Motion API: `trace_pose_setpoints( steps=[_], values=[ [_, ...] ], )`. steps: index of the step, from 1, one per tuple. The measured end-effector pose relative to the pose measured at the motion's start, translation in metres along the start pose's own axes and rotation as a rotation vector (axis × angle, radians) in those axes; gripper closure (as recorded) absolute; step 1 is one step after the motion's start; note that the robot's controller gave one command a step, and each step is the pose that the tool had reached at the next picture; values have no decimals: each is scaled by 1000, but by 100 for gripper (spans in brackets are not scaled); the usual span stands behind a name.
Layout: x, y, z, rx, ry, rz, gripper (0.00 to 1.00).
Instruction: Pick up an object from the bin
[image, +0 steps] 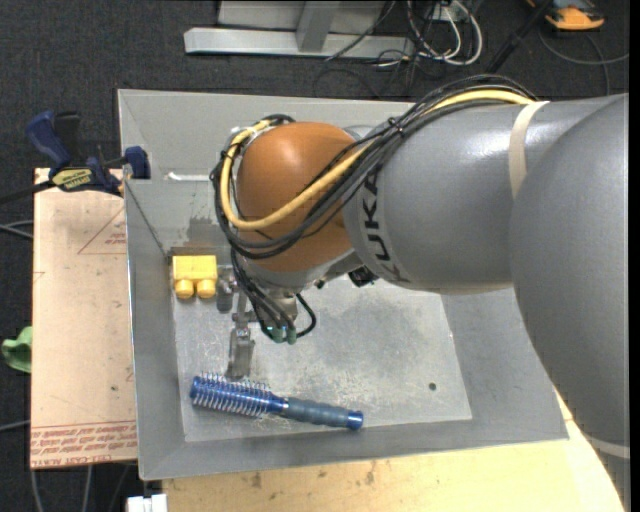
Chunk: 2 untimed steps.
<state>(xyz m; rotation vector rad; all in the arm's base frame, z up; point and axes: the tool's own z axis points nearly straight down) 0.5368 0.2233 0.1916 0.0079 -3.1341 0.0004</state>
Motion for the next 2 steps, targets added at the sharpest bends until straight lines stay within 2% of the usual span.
trace_pose_setpoints(
  steps=[1,2],
  values=[
    [29,-8,126,1,-1,-195,0],
    [28,-7,123,0,-5,-193,100]
  ],
)
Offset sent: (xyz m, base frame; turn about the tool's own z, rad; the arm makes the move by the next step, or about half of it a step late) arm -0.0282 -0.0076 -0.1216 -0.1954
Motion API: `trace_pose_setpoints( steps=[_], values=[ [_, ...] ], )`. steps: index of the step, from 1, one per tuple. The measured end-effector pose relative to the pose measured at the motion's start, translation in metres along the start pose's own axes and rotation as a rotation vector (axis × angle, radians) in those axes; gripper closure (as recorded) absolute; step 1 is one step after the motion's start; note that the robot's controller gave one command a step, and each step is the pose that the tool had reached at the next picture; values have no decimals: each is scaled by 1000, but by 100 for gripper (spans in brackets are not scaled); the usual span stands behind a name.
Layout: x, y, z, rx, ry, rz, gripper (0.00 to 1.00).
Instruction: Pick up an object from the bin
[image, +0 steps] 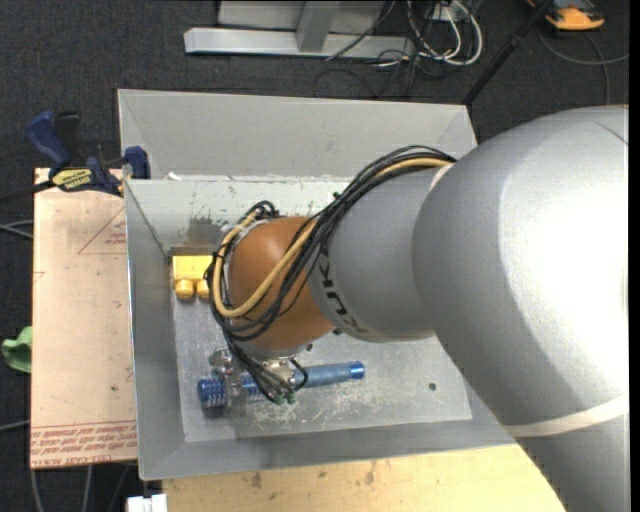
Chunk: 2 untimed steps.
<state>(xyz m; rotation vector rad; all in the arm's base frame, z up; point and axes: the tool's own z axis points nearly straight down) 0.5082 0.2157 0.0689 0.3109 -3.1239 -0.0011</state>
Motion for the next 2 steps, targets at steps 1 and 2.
trace_pose_setpoints(
  steps=[1,2],
  values=[
    [-7,-12,-108,-2,-11,58,100],
    [-8,-13,-167,-2,-10,85,100]
  ],
)
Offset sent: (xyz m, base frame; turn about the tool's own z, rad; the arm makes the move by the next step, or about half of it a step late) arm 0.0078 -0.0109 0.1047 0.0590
